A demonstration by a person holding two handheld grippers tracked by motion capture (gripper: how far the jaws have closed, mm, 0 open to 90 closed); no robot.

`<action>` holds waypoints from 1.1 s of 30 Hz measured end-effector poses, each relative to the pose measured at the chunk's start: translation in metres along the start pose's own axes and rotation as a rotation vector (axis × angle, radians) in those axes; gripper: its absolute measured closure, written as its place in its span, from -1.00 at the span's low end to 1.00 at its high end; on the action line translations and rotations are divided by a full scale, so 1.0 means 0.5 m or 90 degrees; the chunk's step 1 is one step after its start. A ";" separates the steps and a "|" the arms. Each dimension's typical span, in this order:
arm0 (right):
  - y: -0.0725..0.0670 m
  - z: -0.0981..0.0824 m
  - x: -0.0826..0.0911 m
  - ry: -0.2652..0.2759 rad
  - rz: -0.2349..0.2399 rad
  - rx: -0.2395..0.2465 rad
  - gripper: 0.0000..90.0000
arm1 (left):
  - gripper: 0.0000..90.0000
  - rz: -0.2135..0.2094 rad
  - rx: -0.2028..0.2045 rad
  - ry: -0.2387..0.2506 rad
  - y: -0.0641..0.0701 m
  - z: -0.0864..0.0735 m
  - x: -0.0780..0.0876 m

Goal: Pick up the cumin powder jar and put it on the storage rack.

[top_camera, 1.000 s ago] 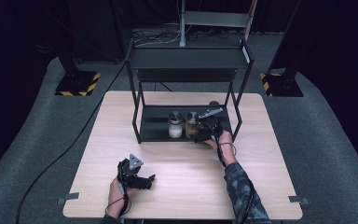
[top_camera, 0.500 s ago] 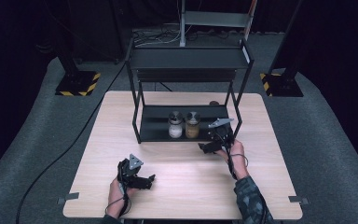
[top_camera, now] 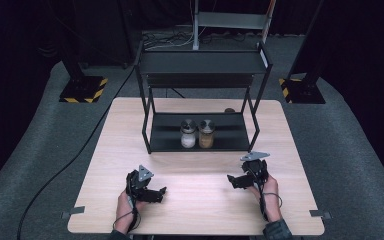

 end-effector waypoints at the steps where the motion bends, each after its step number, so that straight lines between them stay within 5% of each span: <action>1: 0.000 -0.010 0.004 0.000 -0.003 -0.004 -0.96 | -0.94 0.000 0.000 0.000 0.000 0.000 0.000; 13: -0.009 -0.129 0.027 0.041 -0.023 -0.069 -0.94 | -0.94 -0.001 0.000 0.000 0.000 0.000 0.000; 33: -0.026 -0.154 0.037 0.073 -0.037 -0.049 -0.97 | -0.93 0.006 -0.003 0.002 0.003 -0.001 0.001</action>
Point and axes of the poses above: each handheld gripper's, and its own axes: x roughly backward along the jaws, z roughly out of its top, y roughly to its right, the point moved 7 cm from there along -x, roughly forward along the jaws, and after that the axes turned 8 degrees about -x, right-handed, at the moved point
